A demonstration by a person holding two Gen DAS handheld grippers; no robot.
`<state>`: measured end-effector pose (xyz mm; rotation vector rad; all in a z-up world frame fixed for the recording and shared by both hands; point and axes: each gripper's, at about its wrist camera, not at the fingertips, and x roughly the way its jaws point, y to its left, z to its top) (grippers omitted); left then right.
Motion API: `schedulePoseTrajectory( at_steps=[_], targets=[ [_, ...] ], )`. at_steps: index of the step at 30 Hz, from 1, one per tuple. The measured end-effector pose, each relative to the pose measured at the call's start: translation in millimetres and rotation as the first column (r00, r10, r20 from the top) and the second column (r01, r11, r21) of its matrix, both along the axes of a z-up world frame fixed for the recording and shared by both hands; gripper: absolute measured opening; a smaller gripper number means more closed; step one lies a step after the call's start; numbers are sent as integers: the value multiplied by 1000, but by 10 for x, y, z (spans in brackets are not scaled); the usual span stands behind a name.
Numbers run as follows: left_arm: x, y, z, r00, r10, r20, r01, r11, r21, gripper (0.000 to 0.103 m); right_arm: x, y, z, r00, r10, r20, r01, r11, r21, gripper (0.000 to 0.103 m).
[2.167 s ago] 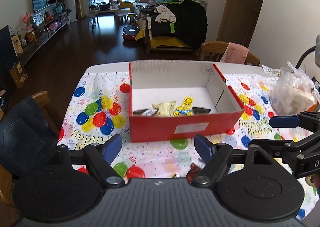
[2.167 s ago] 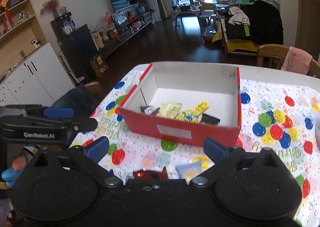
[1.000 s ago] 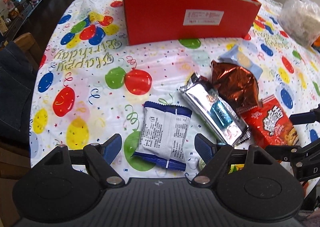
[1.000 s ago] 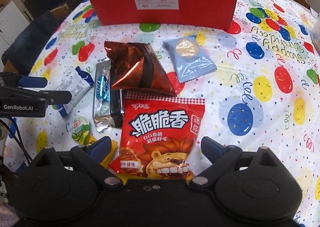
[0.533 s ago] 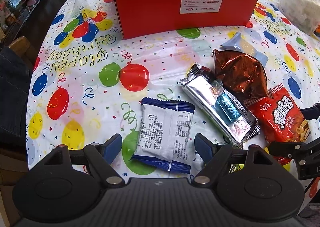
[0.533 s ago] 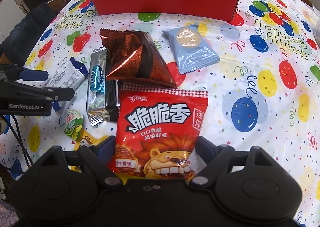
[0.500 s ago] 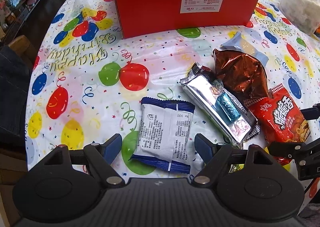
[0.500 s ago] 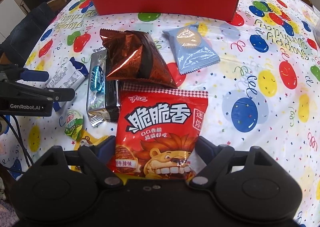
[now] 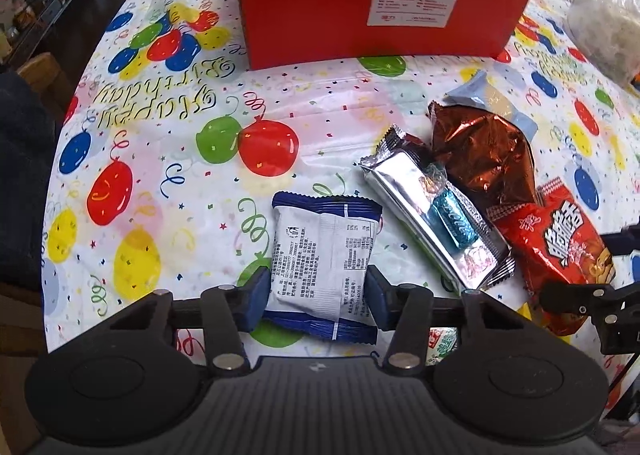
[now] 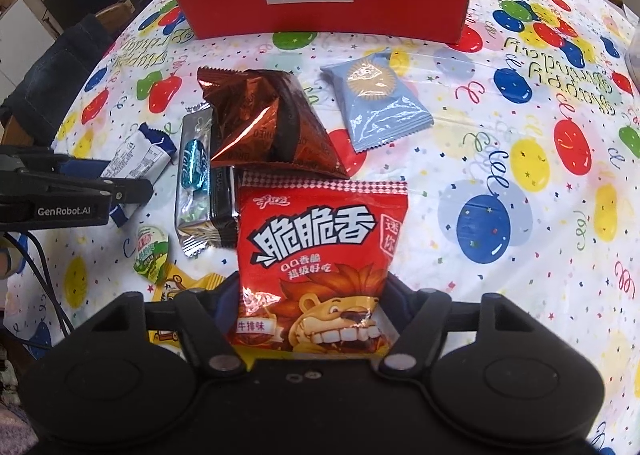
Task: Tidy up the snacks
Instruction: 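Grasp the blue-white biscuit pack with left tool while right tool grasps the red snack bag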
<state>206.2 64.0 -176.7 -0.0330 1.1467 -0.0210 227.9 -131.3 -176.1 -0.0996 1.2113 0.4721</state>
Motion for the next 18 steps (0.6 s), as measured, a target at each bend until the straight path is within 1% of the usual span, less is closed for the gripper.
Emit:
schedulePoseTrajectory(
  at_steps=[3,4,18],
  targets=[
    [-13,18,8,1000,16,-2,-16,1000,-15,49,-2,-37,14,1000,-11,-2,11,1000,9,68],
    [-20,24,9,1000,21,-2,-21,1000,-19,49,-3,-48,20,1000,-14,-5,14,1000,14,65],
    [-172,134,158,994,107,12,-106,991,-78,49,-36,-249,190,998,-63,-2,63,996,69,65]
  ],
)
